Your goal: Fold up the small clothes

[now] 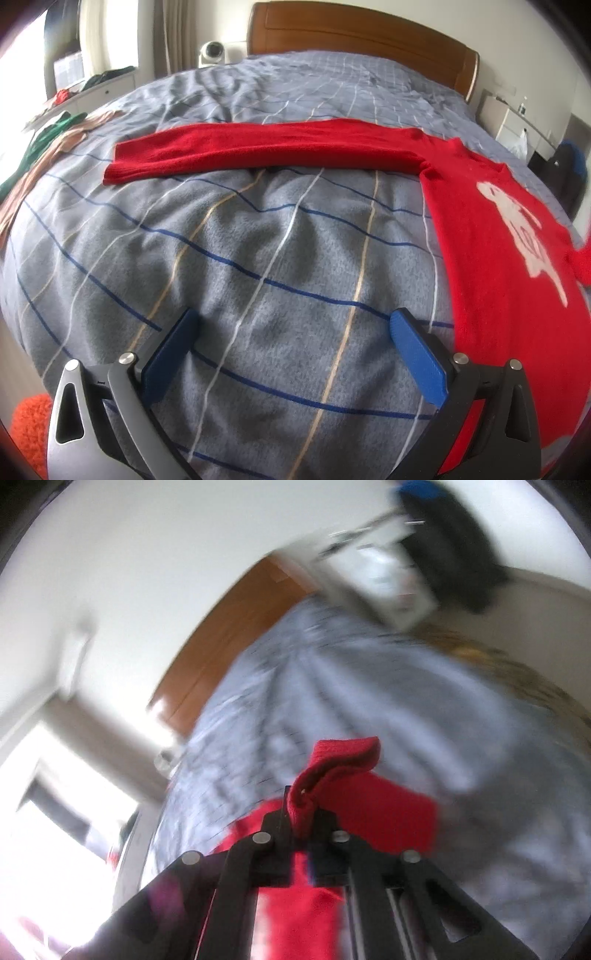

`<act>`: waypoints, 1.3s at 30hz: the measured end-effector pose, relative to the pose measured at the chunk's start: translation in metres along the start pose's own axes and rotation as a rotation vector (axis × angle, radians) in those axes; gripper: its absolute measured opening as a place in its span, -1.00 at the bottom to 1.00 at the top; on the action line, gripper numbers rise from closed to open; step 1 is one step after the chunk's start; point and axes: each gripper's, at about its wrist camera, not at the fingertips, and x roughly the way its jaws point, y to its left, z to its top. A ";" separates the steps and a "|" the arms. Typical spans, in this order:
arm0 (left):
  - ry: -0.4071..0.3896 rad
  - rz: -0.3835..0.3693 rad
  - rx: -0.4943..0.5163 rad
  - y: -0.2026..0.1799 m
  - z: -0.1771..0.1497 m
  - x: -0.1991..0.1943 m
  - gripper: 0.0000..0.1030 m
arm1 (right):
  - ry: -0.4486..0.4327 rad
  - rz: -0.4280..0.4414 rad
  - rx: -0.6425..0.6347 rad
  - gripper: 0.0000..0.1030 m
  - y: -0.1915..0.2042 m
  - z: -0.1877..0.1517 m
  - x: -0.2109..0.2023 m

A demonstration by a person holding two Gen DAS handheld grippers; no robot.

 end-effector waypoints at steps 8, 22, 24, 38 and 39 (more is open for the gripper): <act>0.005 -0.005 0.007 0.000 0.000 0.001 0.99 | 0.238 0.073 -0.248 -0.91 0.121 -0.069 0.140; 0.003 0.029 0.031 -0.007 -0.002 0.005 0.99 | 0.536 0.058 -0.069 0.51 0.030 -0.136 0.165; -0.001 0.039 0.041 -0.008 -0.003 0.005 0.99 | 0.537 -0.151 -0.099 0.48 -0.010 -0.133 0.146; 0.033 -0.003 0.018 -0.001 -0.005 0.001 0.99 | 0.585 -0.100 -0.219 0.38 -0.035 -0.256 -0.041; 0.031 0.002 0.021 -0.002 -0.006 0.001 0.99 | 0.599 -0.094 -0.193 0.38 -0.039 -0.271 -0.045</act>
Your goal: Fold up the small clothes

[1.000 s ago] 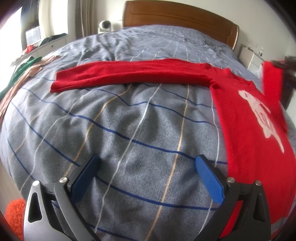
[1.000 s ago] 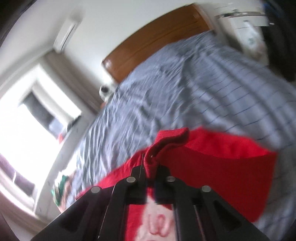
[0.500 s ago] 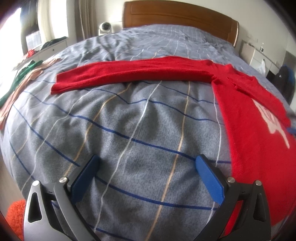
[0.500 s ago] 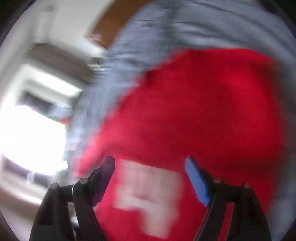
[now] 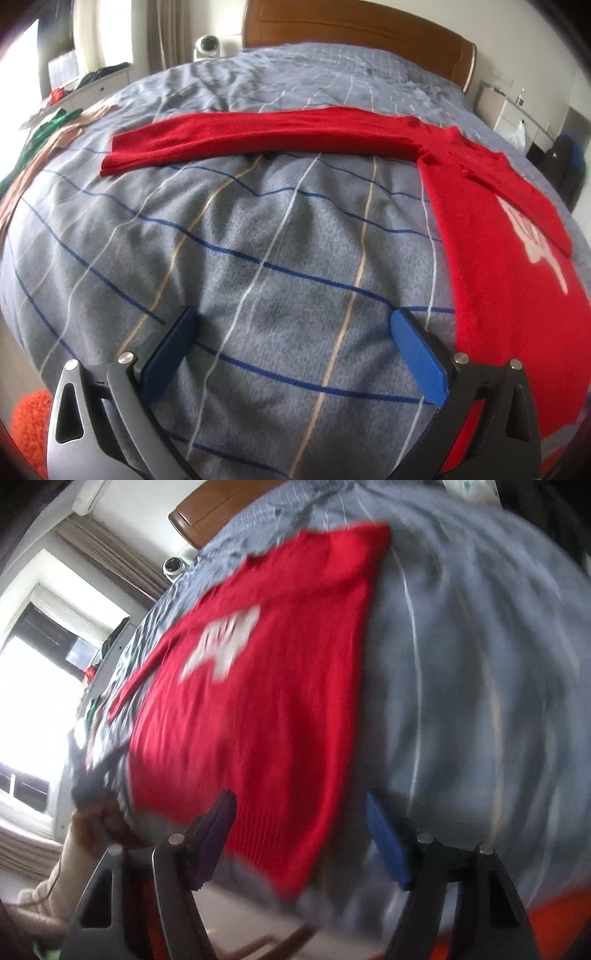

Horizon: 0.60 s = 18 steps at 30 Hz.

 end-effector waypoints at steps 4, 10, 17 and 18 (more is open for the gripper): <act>-0.010 0.015 0.009 -0.003 -0.002 -0.001 0.99 | 0.000 -0.014 0.028 -0.06 0.001 -0.018 0.016; -0.009 0.013 0.008 -0.002 -0.003 -0.002 0.99 | 0.026 -0.140 0.073 -0.87 -0.017 -0.025 0.007; -0.012 0.018 0.011 -0.003 -0.003 -0.003 0.99 | -0.057 -0.190 0.046 -0.11 -0.006 -0.035 -0.015; -0.012 0.019 0.011 -0.003 -0.004 -0.003 0.99 | -0.102 -0.213 0.031 -0.02 -0.002 -0.032 -0.023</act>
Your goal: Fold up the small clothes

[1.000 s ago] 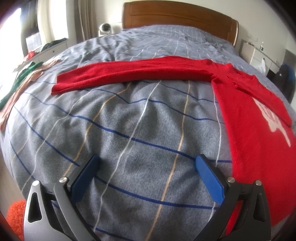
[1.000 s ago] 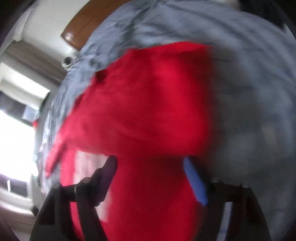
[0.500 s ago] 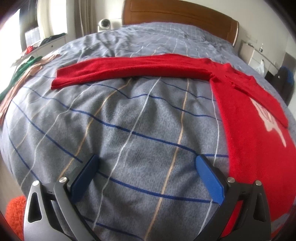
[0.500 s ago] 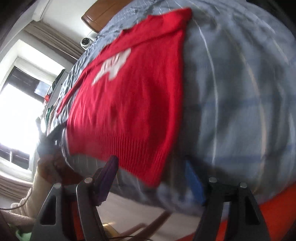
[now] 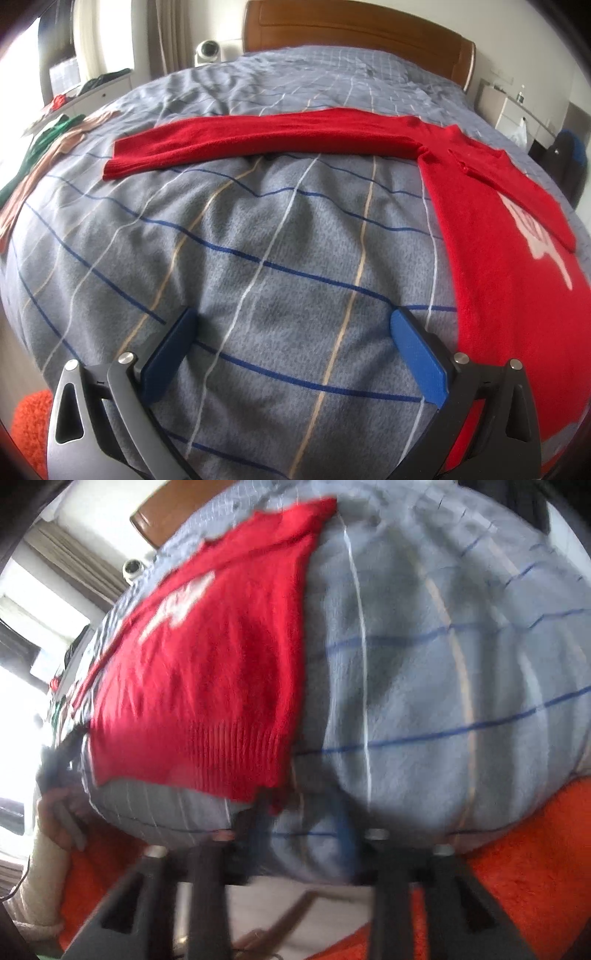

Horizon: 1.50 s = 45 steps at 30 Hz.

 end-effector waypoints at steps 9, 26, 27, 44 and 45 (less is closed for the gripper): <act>0.000 0.001 0.000 0.000 0.000 -0.001 0.99 | -0.260 -0.152 -0.054 0.43 0.013 0.033 -0.029; 0.001 -0.001 -0.002 0.001 0.000 0.000 0.99 | -0.390 -0.403 -0.161 0.84 0.003 0.041 -0.008; 0.001 -0.001 -0.002 0.001 0.000 0.000 0.99 | -0.391 -0.402 -0.161 0.84 0.003 0.041 -0.008; 0.006 -0.128 0.018 -0.003 0.014 -0.015 0.99 | -0.359 -0.417 -0.156 0.84 0.001 0.039 0.003; 0.010 -0.147 0.015 0.001 0.021 -0.015 0.99 | -0.359 -0.415 -0.158 0.84 0.001 0.039 0.003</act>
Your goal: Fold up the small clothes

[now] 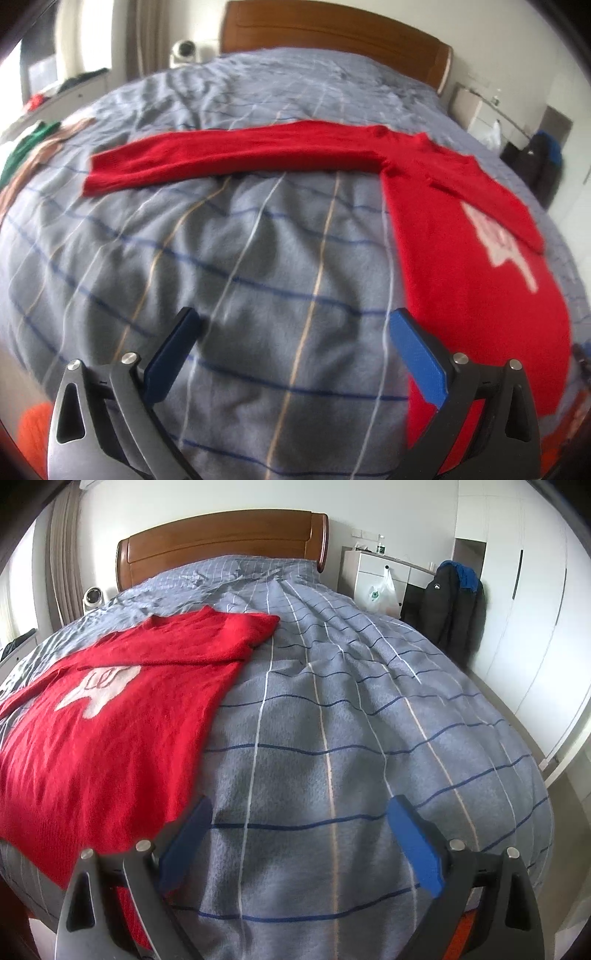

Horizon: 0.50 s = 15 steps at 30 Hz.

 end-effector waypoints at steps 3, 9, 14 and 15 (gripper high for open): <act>-0.026 0.010 -0.036 0.031 0.035 -0.006 0.99 | -0.004 0.008 -0.005 0.84 0.000 -0.001 -0.001; 0.011 0.183 -0.275 0.146 0.098 0.015 0.98 | 0.013 0.027 0.005 0.84 -0.001 -0.002 0.003; 0.115 0.168 -0.408 0.188 0.104 0.053 0.51 | 0.029 0.038 0.002 0.84 0.002 -0.003 0.007; 0.121 0.184 -0.401 0.185 0.104 0.058 0.36 | 0.032 0.036 -0.004 0.84 0.003 -0.003 0.008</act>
